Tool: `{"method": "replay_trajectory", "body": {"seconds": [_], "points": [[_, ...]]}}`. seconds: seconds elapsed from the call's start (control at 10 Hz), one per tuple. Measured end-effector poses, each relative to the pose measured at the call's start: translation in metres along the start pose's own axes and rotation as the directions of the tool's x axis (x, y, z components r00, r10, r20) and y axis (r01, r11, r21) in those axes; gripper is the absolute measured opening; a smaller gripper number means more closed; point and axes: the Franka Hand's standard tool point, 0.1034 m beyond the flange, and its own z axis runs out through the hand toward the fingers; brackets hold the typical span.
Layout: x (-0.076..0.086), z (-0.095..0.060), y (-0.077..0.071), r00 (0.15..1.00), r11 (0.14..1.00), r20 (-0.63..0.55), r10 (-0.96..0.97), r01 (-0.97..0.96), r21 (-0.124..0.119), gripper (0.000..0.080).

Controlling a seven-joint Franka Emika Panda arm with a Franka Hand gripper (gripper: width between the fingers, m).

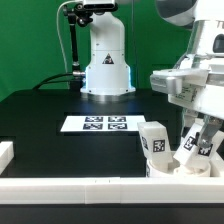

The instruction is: Assemble stool

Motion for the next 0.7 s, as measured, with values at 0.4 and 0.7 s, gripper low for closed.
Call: {"method": "replay_trajectory", "body": {"seconds": [0.4, 0.7], "points": [[-0.009, 0.002, -0.008, 0.993, 0.991, 0.039, 0.114, -0.117, 0.069, 0.0340], [-0.017, -0.002, -0.008, 0.930, 0.914, 0.102, 0.354, -0.367, 0.174, 0.0340]]}}
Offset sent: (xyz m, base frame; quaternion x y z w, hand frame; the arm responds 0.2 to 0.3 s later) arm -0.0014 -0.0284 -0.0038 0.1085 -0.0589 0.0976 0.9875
